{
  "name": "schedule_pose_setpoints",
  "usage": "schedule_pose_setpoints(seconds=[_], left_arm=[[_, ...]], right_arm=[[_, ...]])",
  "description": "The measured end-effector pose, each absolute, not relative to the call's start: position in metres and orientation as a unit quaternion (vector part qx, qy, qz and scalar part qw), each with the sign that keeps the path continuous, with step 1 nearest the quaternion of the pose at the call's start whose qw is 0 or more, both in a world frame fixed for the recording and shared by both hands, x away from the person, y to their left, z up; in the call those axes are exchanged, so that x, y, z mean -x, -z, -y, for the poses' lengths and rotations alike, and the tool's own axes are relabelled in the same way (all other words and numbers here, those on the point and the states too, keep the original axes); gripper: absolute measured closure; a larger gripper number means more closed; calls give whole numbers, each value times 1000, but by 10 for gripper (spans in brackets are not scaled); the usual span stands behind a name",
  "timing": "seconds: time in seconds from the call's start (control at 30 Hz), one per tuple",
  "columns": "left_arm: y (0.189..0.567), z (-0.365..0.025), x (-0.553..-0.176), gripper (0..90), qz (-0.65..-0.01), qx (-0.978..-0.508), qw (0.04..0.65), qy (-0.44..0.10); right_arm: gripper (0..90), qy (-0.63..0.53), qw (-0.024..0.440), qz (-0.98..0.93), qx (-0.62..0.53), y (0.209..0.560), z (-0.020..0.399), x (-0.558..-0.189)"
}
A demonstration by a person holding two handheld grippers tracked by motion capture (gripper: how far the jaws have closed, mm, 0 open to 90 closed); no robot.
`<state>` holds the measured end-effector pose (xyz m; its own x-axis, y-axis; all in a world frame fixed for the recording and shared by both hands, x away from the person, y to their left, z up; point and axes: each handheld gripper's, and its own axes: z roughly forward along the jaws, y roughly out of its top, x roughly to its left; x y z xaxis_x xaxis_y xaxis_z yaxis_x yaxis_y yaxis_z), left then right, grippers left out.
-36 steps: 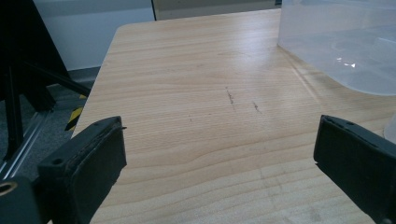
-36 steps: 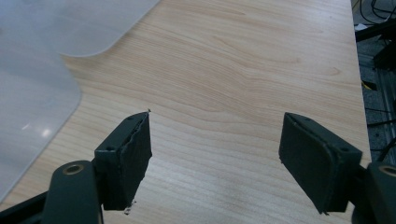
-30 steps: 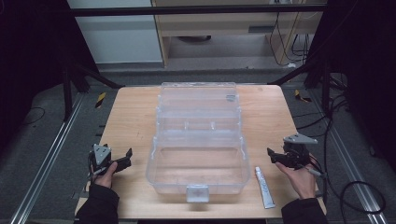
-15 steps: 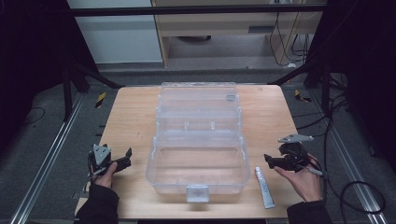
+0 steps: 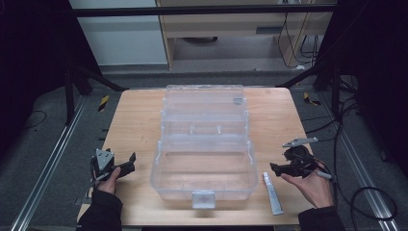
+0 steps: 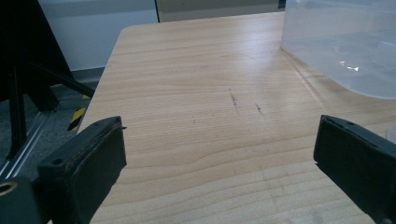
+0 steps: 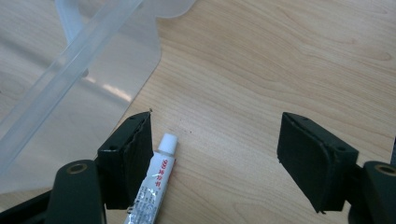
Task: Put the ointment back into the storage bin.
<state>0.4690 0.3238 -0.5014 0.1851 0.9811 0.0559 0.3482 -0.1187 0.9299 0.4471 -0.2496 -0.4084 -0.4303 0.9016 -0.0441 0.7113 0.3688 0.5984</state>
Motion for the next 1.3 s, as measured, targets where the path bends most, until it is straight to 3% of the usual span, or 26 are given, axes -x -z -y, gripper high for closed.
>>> schedule_pose_setpoints(seconds=[1.3], left_arm=[[501,-324,-469,18,-516,-644,419,-378]], right_arm=[[376,-169,96,-838,-511,430,221,-444]])
